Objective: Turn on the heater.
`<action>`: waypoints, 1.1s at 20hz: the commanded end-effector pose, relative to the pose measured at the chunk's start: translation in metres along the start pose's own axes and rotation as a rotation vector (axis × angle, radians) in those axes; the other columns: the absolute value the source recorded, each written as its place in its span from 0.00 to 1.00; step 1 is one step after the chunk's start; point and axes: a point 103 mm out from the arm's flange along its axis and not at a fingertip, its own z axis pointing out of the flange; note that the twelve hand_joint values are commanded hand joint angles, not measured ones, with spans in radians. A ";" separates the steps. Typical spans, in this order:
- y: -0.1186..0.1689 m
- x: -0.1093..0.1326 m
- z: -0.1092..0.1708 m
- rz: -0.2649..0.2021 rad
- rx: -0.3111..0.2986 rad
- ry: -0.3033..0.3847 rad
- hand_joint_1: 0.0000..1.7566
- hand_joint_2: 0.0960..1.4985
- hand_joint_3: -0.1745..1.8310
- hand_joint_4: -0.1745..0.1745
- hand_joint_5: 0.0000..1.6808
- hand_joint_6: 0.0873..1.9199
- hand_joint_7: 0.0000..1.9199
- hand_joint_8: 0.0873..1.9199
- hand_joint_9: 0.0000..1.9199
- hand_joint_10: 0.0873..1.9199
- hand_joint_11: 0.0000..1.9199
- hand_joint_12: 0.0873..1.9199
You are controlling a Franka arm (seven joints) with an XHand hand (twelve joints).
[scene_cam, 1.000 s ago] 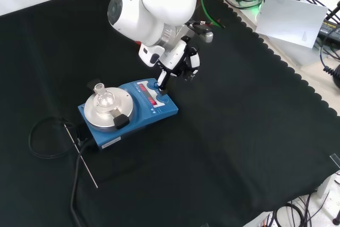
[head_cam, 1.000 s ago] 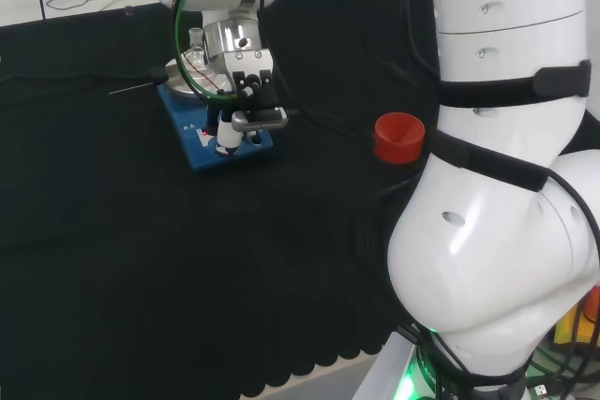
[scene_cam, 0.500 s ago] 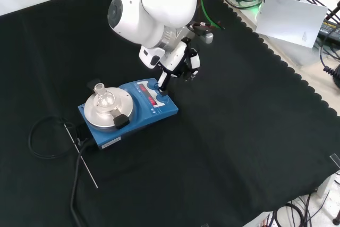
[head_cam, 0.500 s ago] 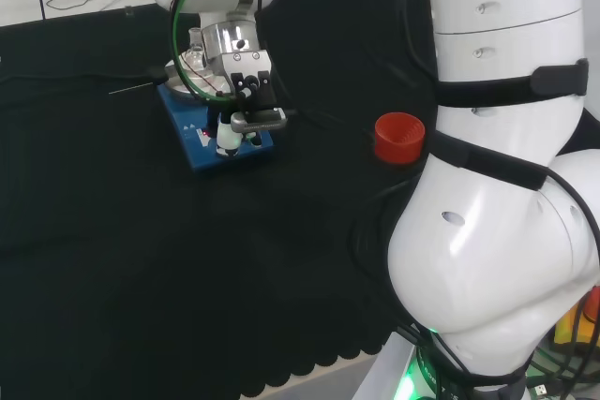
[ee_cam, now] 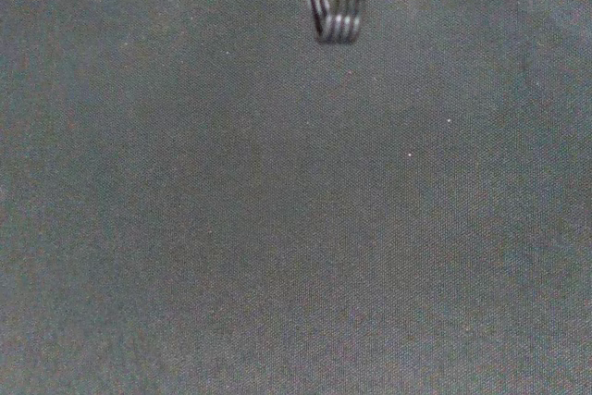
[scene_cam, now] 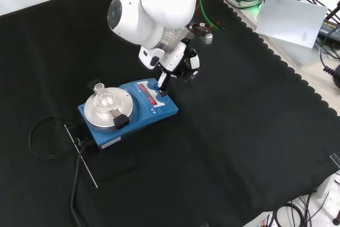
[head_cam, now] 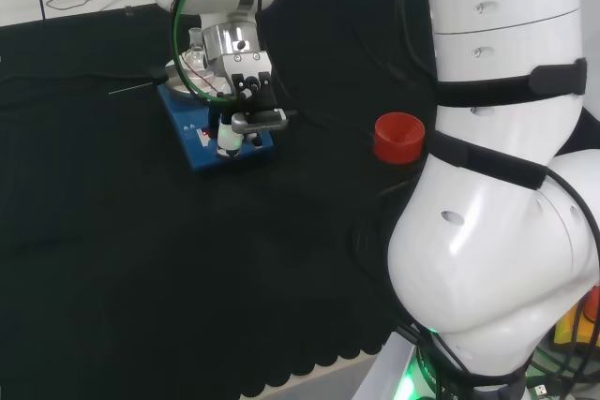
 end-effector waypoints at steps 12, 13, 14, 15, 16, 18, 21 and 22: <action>0.003 -0.003 0.004 0.002 0.006 0.004 0.81 0.45 0.58 0.29 0.12 0.30 0.82 0.85 0.84 0.79 0.57 0.67; 0.003 -0.003 0.005 0.003 0.006 0.004 0.81 0.44 0.58 0.29 0.12 0.30 0.82 0.85 0.84 0.79 0.57 0.67; 0.003 -0.004 0.005 0.003 0.006 0.005 0.81 0.44 0.58 0.29 0.12 0.30 0.82 0.85 0.84 0.79 0.57 0.67; 0.004 -0.004 0.005 0.003 0.006 0.005 0.81 0.44 0.58 0.29 0.12 0.30 0.82 0.85 0.84 0.79 0.57 0.67; 0.004 -0.004 0.005 0.003 0.006 0.005 0.81 0.44 0.58 0.29 0.12 0.29 0.82 0.85 0.84 0.79 0.57 0.67; 0.004 -0.005 0.005 0.004 0.004 0.005 0.81 0.44 0.58 0.29 0.12 0.29 0.82 0.85 0.84 0.79 0.57 0.67; 0.004 -0.005 0.006 0.005 0.005 0.005 0.81 0.44 0.58 0.30 0.12 0.29 0.82 0.84 0.84 0.79 0.57 0.67; 0.004 -0.005 0.006 0.006 0.006 0.004 0.81 0.44 0.58 0.30 0.12 0.29 0.82 0.84 0.84 0.79 0.57 0.67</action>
